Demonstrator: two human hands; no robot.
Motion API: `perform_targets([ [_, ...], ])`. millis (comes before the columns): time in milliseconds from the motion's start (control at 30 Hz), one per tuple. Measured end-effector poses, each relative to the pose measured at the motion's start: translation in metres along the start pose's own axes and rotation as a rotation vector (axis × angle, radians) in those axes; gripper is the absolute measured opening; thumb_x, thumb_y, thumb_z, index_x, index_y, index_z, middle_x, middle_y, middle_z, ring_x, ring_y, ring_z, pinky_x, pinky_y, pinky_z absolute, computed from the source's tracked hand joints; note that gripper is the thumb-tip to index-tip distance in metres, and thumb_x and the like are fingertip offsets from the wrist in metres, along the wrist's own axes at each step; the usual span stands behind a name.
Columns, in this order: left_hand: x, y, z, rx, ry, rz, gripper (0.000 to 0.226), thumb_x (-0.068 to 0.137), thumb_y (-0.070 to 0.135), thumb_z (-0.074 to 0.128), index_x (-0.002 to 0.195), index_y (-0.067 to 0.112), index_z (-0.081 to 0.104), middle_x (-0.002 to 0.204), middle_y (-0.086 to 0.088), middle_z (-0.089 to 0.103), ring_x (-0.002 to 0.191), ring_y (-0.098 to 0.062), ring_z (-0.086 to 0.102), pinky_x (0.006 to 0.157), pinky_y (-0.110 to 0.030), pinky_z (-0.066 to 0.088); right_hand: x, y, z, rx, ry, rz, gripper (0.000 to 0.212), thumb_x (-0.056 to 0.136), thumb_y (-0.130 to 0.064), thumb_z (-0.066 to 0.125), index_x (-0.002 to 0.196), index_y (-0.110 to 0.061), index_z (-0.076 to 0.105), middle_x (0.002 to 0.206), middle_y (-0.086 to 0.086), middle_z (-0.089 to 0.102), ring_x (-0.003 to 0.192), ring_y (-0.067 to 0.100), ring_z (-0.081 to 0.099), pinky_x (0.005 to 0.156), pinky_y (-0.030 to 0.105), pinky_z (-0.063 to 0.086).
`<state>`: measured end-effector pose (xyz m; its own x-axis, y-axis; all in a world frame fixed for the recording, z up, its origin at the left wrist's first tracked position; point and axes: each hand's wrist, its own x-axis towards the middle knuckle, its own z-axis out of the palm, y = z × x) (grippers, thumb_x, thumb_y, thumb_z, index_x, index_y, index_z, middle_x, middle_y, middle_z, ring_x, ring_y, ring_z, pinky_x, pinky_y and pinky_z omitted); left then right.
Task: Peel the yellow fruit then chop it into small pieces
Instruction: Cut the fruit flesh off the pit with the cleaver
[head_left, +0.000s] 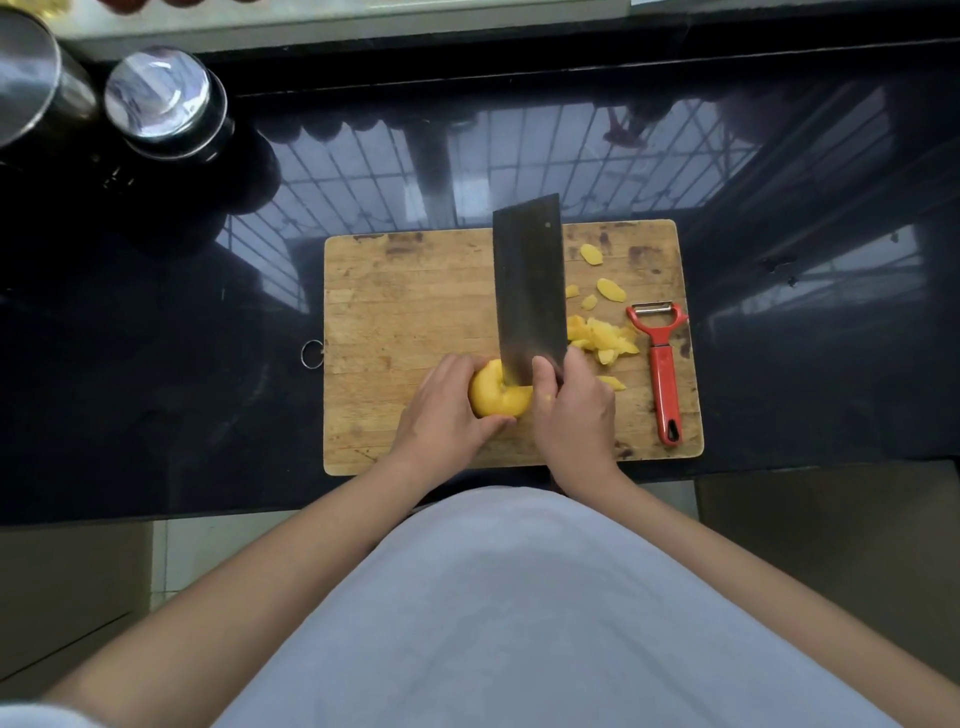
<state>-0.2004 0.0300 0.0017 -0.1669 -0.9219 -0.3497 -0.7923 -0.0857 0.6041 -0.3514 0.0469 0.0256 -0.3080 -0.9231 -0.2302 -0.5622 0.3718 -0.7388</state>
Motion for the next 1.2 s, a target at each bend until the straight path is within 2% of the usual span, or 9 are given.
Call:
perform_targets([
  [67, 0.0007, -0.0015, 0.0008, -0.004, -0.004, -0.003, 0.069, 0.077, 0.044, 0.088, 0.134, 0.03, 0.052, 0.126, 0.012, 0.056, 0.117, -0.011, 0.051, 0.093, -0.04, 0.053, 0.0035, 0.004, 0.0029, 0.105, -0.008, 0.106, 0.025, 0.104, -0.037, 0.05, 0.085, -0.021, 0.049, 0.074, 0.003, 0.061, 0.069, 0.024, 0.061, 0.061, 0.048, 0.054],
  [167, 0.0022, -0.0034, 0.0017, -0.001, -0.003, 0.002, 0.071, 0.075, 0.045, 0.089, 0.135, 0.03, 0.052, 0.126, 0.012, 0.057, 0.118, -0.012, 0.052, 0.093, -0.042, 0.053, 0.0055, 0.0057, 0.0049, 0.202, -0.028, 0.185, 0.023, 0.1, -0.043, 0.05, 0.085, -0.026, 0.052, 0.076, 0.006, 0.064, 0.071, 0.032, 0.064, 0.063, 0.054, 0.057],
  [300, 0.0048, -0.0073, 0.0012, -0.019, -0.021, 0.013, 0.072, 0.074, 0.043, 0.09, 0.135, 0.027, 0.055, 0.125, 0.01, 0.058, 0.119, -0.014, 0.053, 0.095, -0.045, 0.051, 0.0073, 0.0071, 0.0014, 0.261, -0.067, 0.218, 0.016, 0.102, -0.037, 0.051, 0.09, -0.027, 0.056, 0.076, 0.007, 0.066, 0.064, 0.026, 0.064, 0.059, 0.045, 0.057],
  [367, 0.0061, -0.0087, 0.0011, -0.028, -0.023, 0.012, 0.073, 0.073, 0.043, 0.09, 0.135, 0.025, 0.056, 0.125, 0.009, 0.058, 0.12, -0.015, 0.053, 0.095, -0.046, 0.051, 0.0091, 0.0076, -0.0002, 0.33, -0.086, 0.249, 0.014, 0.105, -0.029, 0.051, 0.096, -0.02, 0.058, 0.071, 0.01, 0.066, 0.052, 0.02, 0.059, 0.049, 0.036, 0.051],
  [467, 0.0059, -0.0085, 0.001, -0.045, -0.023, 0.007, 0.072, 0.073, 0.042, 0.09, 0.135, 0.025, 0.057, 0.123, 0.011, 0.057, 0.12, -0.015, 0.053, 0.095, -0.045, 0.051, 0.0108, 0.0062, -0.0019, 0.406, -0.114, 0.298, 0.016, 0.106, -0.025, 0.05, 0.101, -0.012, 0.059, 0.069, 0.013, 0.063, 0.045, 0.017, 0.053, 0.043, 0.028, 0.044],
  [633, 0.0055, -0.0079, 0.0007, -0.065, -0.023, 0.002, 0.071, 0.073, 0.041, 0.09, 0.134, 0.028, 0.056, 0.122, 0.012, 0.056, 0.118, -0.013, 0.053, 0.094, -0.046, 0.052, 0.0095, 0.006, -0.0011, 0.469, -0.118, 0.359, 0.019, 0.105, -0.024, 0.049, 0.103, -0.008, 0.058, 0.066, 0.011, 0.061, 0.043, 0.017, 0.051, 0.043, 0.029, 0.045],
  [867, 0.0056, -0.0074, 0.0022, -0.055, -0.016, -0.011, 0.07, 0.074, 0.043, 0.089, 0.134, 0.028, 0.056, 0.12, 0.012, 0.056, 0.117, -0.013, 0.053, 0.092, -0.046, 0.052, 0.0065, 0.004, 0.0005, 0.509, -0.111, 0.396, 0.018, 0.106, -0.028, 0.047, 0.107, -0.013, 0.058, 0.069, 0.01, 0.062, 0.047, 0.018, 0.053, 0.045, 0.031, 0.05],
  [1000, 0.005, -0.0067, 0.002, -0.053, -0.019, -0.014, 0.07, 0.074, 0.041, 0.089, 0.135, 0.027, 0.055, 0.122, 0.012, 0.056, 0.119, -0.014, 0.052, 0.094, -0.046, 0.051, 0.0071, 0.0043, 0.0008, 0.558, -0.114, 0.454, 0.019, 0.106, -0.026, 0.047, 0.105, -0.012, 0.059, 0.068, 0.009, 0.061, 0.047, 0.018, 0.052, 0.044, 0.029, 0.046],
  [1200, 0.0042, -0.0052, 0.0017, -0.044, -0.022, -0.017, 0.072, 0.074, 0.041, 0.089, 0.136, 0.028, 0.054, 0.122, 0.013, 0.056, 0.12, -0.013, 0.051, 0.094, -0.044, 0.051, 0.0117, 0.0019, 0.0036, 0.641, -0.124, 0.511, 0.019, 0.106, -0.023, 0.047, 0.102, -0.011, 0.06, 0.065, 0.007, 0.059, 0.046, 0.017, 0.049, 0.048, 0.032, 0.048],
])
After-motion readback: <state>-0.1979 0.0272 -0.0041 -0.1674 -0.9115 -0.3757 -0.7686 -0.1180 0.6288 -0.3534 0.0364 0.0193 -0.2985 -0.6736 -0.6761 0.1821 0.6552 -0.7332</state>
